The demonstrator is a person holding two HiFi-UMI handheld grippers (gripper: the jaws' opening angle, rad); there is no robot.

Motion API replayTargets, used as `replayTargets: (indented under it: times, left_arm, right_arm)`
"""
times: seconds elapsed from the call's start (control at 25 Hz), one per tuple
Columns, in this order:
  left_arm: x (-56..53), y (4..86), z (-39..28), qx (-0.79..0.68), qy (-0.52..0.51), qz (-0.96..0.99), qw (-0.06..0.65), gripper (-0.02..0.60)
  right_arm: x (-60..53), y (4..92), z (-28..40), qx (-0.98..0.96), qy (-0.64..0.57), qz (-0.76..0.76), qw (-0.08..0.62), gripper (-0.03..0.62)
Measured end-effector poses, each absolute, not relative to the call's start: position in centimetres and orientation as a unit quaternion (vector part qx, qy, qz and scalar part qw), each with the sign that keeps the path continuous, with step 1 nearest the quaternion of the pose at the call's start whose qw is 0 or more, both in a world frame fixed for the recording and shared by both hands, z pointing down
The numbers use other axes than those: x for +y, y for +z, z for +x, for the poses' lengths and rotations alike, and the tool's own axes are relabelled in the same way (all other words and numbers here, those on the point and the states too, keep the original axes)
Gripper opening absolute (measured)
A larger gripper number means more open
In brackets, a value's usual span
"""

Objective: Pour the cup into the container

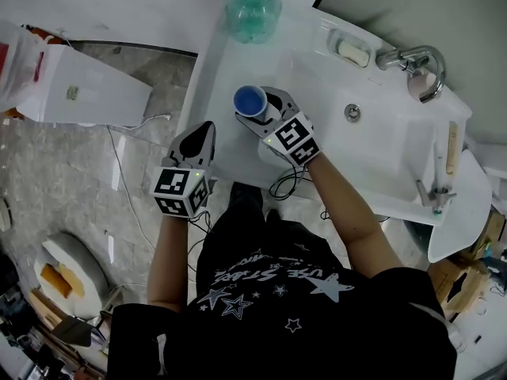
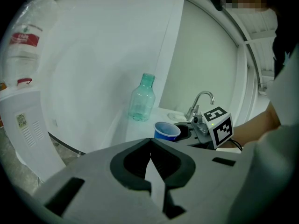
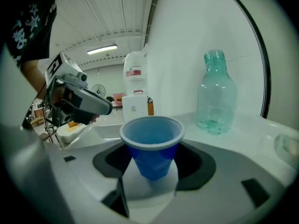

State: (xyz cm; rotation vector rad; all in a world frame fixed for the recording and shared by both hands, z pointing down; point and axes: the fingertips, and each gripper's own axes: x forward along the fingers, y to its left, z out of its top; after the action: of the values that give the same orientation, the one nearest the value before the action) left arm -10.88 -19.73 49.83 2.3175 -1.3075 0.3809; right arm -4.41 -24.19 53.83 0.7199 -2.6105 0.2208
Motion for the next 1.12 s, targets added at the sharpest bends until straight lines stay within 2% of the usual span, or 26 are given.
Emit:
replayTargets:
  times: [0.76, 1.12]
  left_arm:
    - [-18.6, 50.3, -11.5, -0.487, 0.14, 0.832, 0.225, 0.009]
    - [-17.1, 48.6, -10.6, -0.49, 0.128, 0.838, 0.205, 0.009]
  right_arm:
    - [-23.6, 55.1, -4.8, -0.938, 0.075, 0.256, 0.222, 0.306]
    - [-21.4, 53.9, -1.4, -0.927, 0.076, 0.29, 0.225, 0.328]
